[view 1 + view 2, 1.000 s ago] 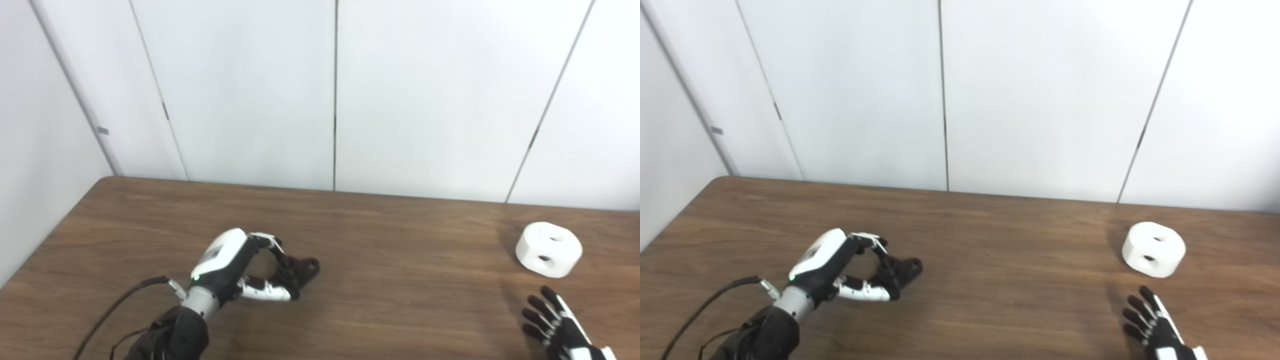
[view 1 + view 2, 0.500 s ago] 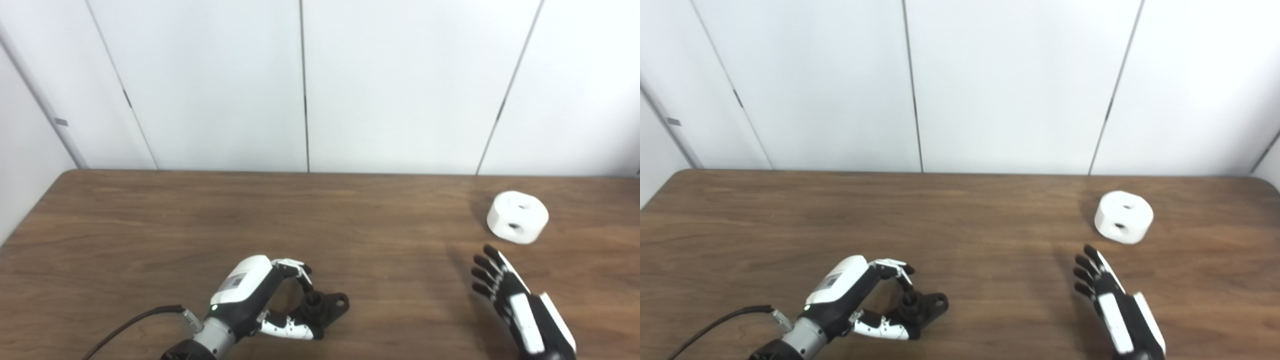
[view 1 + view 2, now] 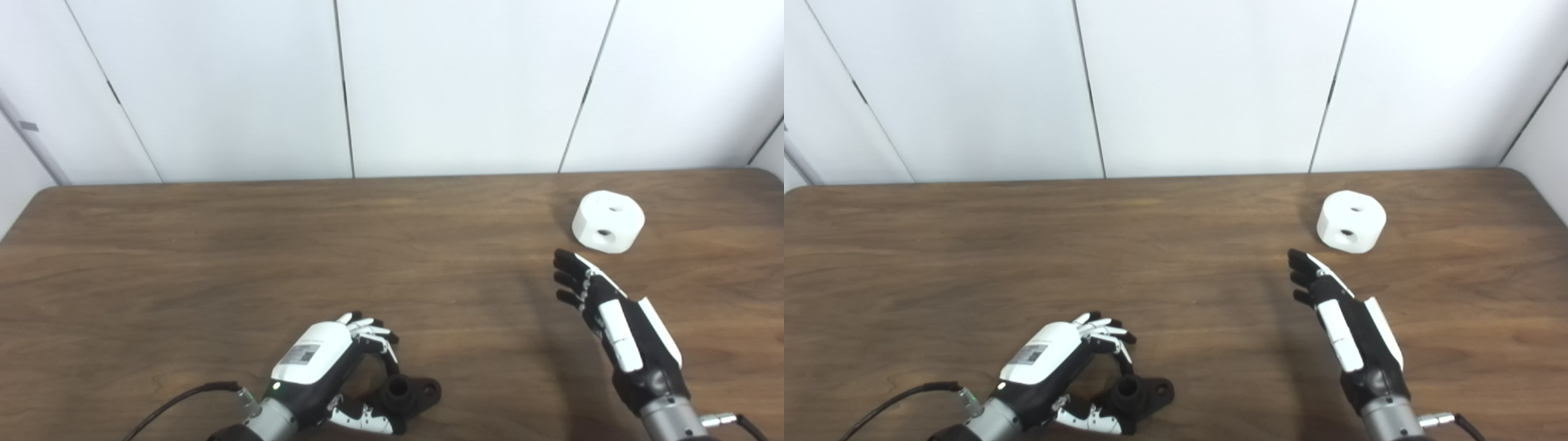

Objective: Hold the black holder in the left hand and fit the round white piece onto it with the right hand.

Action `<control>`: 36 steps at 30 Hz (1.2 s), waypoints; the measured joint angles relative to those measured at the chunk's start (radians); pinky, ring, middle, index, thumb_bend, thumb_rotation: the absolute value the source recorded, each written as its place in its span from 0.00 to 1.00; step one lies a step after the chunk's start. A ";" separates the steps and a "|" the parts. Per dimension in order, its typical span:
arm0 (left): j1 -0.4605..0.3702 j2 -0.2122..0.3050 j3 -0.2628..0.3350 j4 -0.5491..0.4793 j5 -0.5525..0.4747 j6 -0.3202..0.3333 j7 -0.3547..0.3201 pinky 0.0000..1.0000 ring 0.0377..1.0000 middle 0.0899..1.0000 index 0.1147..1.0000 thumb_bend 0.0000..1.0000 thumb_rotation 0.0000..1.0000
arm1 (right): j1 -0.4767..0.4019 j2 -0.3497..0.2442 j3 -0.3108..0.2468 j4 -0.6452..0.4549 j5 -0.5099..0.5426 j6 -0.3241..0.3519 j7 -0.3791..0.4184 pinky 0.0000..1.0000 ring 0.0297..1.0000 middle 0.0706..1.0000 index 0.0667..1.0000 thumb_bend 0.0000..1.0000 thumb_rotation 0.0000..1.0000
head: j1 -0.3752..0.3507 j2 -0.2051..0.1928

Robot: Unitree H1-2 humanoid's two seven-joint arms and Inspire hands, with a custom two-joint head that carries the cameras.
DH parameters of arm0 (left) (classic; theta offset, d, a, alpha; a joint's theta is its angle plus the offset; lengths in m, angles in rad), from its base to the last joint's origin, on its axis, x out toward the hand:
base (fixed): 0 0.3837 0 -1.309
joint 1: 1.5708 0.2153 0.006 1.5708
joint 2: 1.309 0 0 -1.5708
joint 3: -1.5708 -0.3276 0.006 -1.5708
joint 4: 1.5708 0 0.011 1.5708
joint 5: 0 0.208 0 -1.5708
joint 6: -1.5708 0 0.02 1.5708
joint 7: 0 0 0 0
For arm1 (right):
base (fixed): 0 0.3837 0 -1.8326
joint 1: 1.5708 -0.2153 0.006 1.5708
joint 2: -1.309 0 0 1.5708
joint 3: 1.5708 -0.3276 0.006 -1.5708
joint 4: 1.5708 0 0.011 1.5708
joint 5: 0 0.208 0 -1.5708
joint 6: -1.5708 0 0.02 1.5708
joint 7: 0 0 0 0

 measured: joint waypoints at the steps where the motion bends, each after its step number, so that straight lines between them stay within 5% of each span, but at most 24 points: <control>1: 0.001 -0.002 -0.001 0.004 0.008 -0.009 0.004 1.00 0.91 0.79 0.42 0.51 0.05 | 0.001 0.000 0.000 0.000 0.000 0.004 0.000 0.87 0.88 0.86 0.80 0.65 1.00 | 0.000 0.000; 24: 0.015 -0.018 -0.004 0.022 0.087 -0.065 0.014 1.00 0.91 0.79 0.42 0.51 0.05 | -0.006 0.000 -0.003 -0.045 -0.009 0.072 -0.003 0.88 0.89 0.88 0.88 0.65 1.00 | -0.071 0.041; 36: 0.018 -0.014 0.021 0.038 0.068 -0.098 0.014 1.00 0.91 0.78 0.42 0.51 0.05 | -0.033 0.007 -0.009 -0.067 -0.025 0.101 -0.013 0.89 0.89 0.88 0.90 0.66 1.00 | -0.207 0.038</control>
